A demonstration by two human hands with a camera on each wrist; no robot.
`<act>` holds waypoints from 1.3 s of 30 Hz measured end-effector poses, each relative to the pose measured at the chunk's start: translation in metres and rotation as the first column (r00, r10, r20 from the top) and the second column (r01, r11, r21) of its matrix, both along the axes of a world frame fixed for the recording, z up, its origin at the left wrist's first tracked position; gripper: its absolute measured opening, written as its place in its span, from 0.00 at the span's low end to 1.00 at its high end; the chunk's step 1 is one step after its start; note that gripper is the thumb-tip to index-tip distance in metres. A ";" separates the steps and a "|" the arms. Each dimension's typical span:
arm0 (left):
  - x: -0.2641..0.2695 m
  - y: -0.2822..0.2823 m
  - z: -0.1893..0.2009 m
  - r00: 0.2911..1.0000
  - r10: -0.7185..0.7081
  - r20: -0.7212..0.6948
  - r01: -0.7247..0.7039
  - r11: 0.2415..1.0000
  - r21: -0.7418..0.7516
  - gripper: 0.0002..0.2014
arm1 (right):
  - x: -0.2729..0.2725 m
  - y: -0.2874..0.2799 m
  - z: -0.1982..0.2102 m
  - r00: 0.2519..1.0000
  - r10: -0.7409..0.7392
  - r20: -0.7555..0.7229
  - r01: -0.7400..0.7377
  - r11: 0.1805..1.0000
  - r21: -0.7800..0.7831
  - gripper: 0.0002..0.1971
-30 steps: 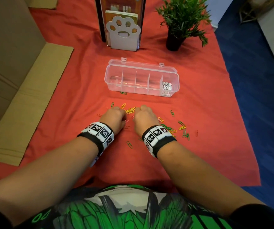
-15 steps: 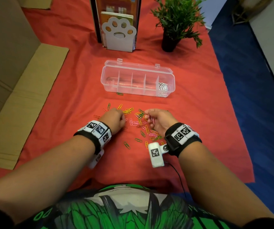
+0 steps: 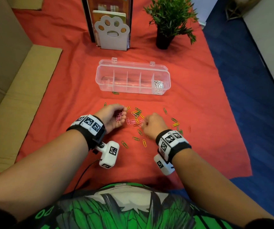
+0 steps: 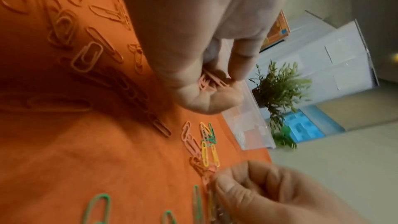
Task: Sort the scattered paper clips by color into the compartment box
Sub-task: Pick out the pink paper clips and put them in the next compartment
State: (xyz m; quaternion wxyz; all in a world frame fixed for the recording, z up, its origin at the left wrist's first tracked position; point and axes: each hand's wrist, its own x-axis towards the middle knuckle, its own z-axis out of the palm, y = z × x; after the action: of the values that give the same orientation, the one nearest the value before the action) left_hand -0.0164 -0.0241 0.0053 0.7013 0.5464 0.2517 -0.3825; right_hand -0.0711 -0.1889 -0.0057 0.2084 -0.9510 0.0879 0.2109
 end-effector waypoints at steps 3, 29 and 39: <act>-0.002 -0.005 -0.014 0.903 -0.339 0.265 0.173 0.849 0.499 0.11 | -0.004 0.010 -0.007 0.983 0.156 0.100 -0.139 0.978 -0.159 0.11; -0.008 -0.002 -0.020 0.348 -0.923 0.163 0.099 0.210 0.973 0.12 | 0.006 -0.004 -0.012 0.978 0.152 0.142 -0.149 0.988 -0.034 0.13; -0.005 -0.005 -0.010 0.779 -0.582 0.233 0.261 0.639 0.723 0.11 | 0.015 -0.001 -0.015 0.985 0.088 0.145 -0.102 0.991 0.091 0.04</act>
State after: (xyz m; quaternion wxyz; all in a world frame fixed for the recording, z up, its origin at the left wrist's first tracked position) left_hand -0.0217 -0.0288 -0.0043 0.3886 0.8722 0.0619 -0.2905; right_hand -0.0566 -0.1901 -0.0207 0.2504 -0.9552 0.0169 0.1570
